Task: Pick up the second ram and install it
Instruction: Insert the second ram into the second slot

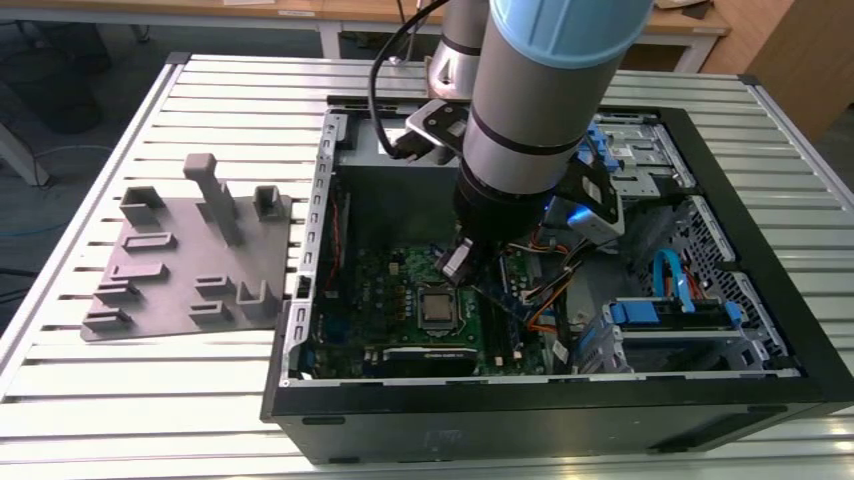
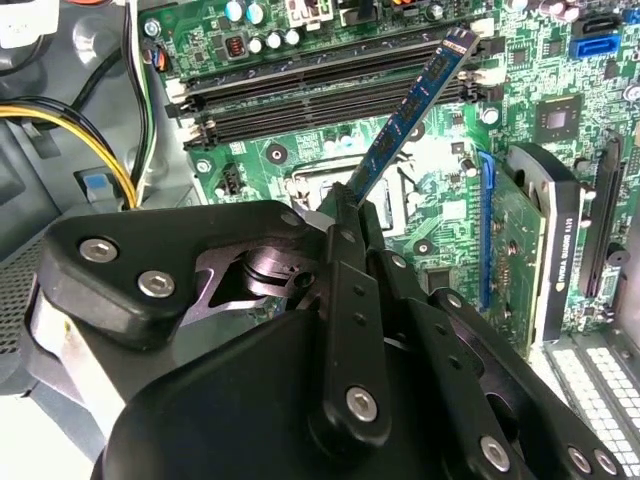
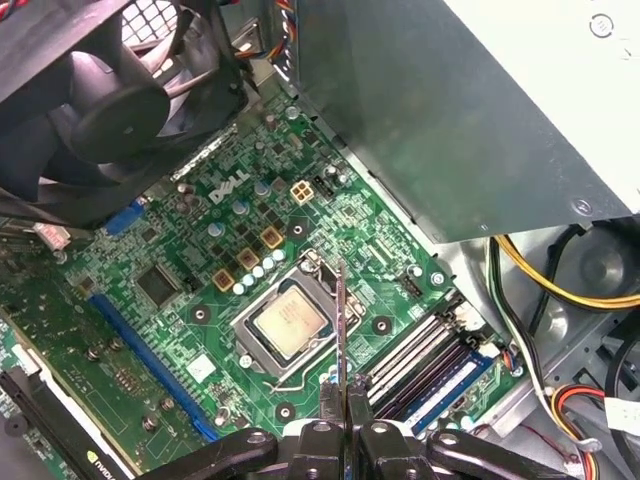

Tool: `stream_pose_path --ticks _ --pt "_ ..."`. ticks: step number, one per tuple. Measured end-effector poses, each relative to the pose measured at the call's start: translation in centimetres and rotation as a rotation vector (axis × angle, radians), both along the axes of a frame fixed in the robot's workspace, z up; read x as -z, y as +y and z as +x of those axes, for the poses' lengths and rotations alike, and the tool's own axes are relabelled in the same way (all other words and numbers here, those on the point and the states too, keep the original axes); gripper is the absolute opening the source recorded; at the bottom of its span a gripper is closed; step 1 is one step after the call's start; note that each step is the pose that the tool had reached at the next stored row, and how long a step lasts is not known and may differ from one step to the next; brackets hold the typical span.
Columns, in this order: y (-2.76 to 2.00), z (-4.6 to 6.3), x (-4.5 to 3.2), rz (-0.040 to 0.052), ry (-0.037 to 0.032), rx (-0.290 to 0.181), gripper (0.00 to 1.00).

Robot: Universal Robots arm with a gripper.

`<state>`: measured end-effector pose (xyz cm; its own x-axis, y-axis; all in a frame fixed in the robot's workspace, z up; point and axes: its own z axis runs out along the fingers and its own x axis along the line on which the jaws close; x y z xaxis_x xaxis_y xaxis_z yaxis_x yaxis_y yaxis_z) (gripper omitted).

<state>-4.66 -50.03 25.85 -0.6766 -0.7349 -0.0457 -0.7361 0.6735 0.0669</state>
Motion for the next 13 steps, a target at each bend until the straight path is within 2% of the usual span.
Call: stream_pose_path --ticks 13 --pt "0.0 0.0 0.02 0.0 0.0 0.05 0.11"
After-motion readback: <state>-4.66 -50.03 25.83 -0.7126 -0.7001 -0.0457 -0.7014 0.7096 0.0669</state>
